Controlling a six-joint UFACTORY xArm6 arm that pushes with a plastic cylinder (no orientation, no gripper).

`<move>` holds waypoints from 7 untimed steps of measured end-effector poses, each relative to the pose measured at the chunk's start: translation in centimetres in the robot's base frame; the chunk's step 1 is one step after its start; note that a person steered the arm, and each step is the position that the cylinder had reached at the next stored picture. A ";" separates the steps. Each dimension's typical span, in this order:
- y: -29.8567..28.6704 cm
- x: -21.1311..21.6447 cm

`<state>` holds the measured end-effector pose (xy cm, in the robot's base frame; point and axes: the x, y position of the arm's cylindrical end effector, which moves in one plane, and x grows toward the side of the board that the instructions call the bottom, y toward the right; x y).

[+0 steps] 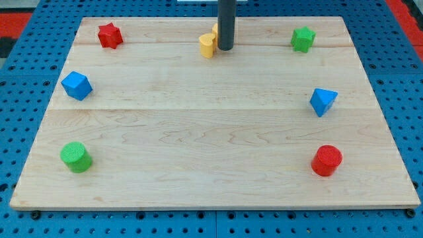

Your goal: Move the yellow heart diagonally bottom left to the yellow hexagon

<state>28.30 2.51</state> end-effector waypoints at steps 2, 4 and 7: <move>0.6 -0.1; 0.6 -0.1; 0.2 -0.2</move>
